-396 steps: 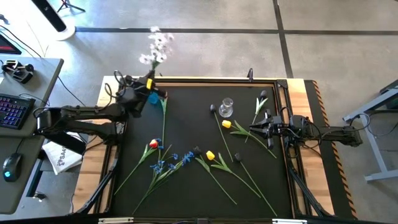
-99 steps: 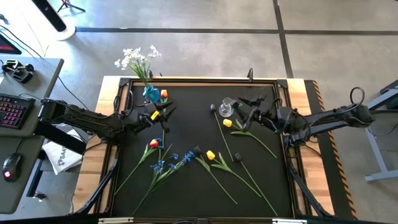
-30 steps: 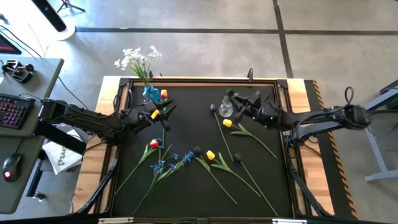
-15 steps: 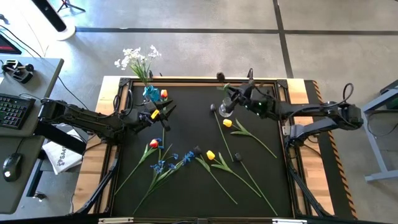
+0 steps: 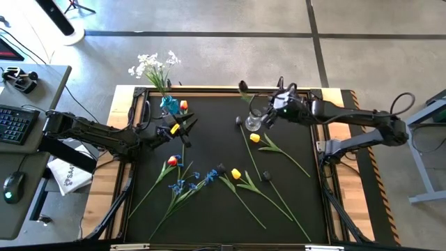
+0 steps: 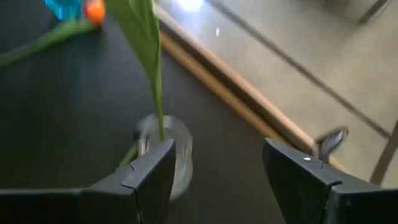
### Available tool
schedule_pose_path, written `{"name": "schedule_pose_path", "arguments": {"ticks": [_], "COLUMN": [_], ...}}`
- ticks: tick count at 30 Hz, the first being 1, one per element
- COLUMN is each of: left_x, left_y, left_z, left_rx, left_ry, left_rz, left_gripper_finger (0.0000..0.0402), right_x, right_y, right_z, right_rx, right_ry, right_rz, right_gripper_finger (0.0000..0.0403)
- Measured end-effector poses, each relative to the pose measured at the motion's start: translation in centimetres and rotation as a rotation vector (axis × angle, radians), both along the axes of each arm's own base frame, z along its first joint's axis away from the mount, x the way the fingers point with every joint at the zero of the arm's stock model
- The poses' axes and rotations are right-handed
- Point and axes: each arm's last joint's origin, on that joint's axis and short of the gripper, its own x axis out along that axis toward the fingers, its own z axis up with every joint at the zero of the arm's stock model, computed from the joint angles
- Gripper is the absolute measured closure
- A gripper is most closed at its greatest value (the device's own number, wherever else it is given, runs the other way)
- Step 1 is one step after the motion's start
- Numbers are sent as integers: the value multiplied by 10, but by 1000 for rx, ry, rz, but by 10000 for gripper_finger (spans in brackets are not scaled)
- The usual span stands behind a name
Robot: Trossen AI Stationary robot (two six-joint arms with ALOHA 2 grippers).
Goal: Sort flowers into vase by color
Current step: Put the top orange flower into the blue vase
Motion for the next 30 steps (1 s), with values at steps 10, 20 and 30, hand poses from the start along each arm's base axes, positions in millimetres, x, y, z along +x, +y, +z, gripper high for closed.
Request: {"name": "schedule_pose_path", "arguments": {"ticks": [10,20,30], "left_x": [0,8,25], "left_y": [0,2,1], "left_z": [-1,3,16], "left_rx": [-7,-146,-465], "left_ry": [11,125,438], "left_rz": [0,26,-45], "left_gripper_finger": [282,282,282], "right_x": [-14,-12,-14], "right_y": [33,57,68], "right_z": [-29,-93,-114], "right_rx": [194,352,344], "right_ry": [157,100,56], "right_rz": [32,220,261], "right_gripper_finger": [178,187,187]}}
